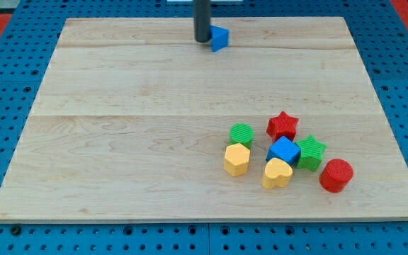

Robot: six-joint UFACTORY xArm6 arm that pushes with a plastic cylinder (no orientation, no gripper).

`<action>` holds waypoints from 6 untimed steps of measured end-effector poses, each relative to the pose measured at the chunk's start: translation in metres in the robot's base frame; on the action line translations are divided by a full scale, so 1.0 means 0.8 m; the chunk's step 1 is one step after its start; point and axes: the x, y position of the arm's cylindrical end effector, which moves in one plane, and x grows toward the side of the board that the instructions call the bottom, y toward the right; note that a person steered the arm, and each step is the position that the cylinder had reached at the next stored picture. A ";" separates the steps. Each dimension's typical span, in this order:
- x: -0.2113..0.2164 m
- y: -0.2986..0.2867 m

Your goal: Push the blue triangle into green circle

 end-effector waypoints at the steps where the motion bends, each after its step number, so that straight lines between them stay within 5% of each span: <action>1: 0.014 0.047; 3: -0.049 0.048; 4: -0.041 0.109; 5: 0.063 0.106; 6: 0.094 0.072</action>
